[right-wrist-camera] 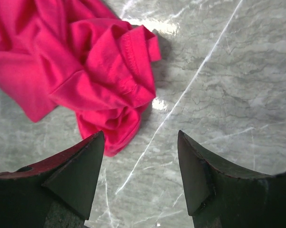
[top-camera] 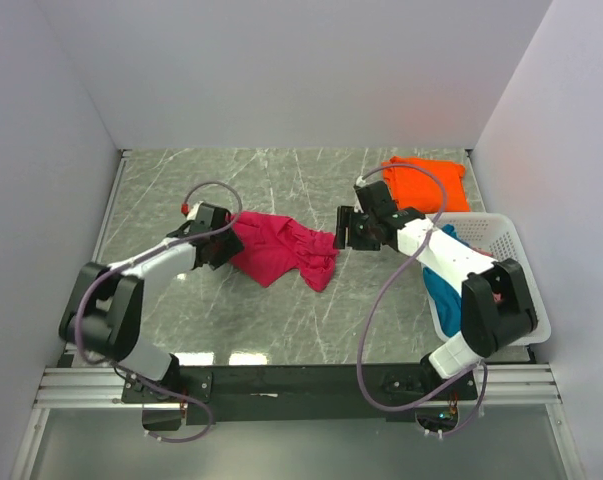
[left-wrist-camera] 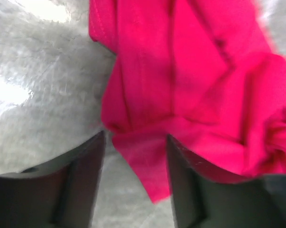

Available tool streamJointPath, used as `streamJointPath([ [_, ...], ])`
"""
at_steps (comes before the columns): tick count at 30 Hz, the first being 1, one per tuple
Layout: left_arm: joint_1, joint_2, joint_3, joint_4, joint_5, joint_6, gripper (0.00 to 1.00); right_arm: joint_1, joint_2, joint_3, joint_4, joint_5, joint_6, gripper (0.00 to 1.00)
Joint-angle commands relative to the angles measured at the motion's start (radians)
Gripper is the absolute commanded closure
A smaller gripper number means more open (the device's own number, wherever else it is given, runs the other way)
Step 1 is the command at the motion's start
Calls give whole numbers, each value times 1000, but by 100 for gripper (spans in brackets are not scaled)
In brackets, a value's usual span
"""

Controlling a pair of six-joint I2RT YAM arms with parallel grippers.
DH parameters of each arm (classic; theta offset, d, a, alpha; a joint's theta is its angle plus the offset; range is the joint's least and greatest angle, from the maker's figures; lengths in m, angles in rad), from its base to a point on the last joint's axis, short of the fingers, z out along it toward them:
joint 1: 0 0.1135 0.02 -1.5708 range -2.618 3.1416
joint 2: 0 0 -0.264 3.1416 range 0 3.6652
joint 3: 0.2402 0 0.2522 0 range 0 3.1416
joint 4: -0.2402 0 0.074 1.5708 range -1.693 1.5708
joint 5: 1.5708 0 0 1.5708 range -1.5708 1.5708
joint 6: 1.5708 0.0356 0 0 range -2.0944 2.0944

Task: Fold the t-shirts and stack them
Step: Flatten the tshirt out

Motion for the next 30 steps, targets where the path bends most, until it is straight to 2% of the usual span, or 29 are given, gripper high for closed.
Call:
streamJointPath([
  [1,15,91,46,79,61,37,44,2,23,21,53,0,22,30],
  [2,15,103,51,80,71,40,58,2,29,23,60,1,27,30],
  [4,15,115,49,85,86,39,79,2,52,33,63,-2,41,31],
  [5,15,112,48,83,91,40,99,2,61,37,76,-8,44,31],
  [19,15,-153,-59,48,-17,42,99,17,236,119,134,-146,59,32],
  [21,15,-167,-61,42,-17,43,99,20,276,139,134,-148,73,35],
  [25,15,-176,-49,20,-41,45,99,26,293,136,158,-187,87,56],
  [27,15,-185,-41,16,-50,45,99,28,273,116,175,-244,85,76],
  [29,15,-193,-38,13,-58,45,99,29,235,97,194,-260,88,100],
  [30,15,-205,-33,11,-60,45,99,29,219,92,195,-252,85,100],
])
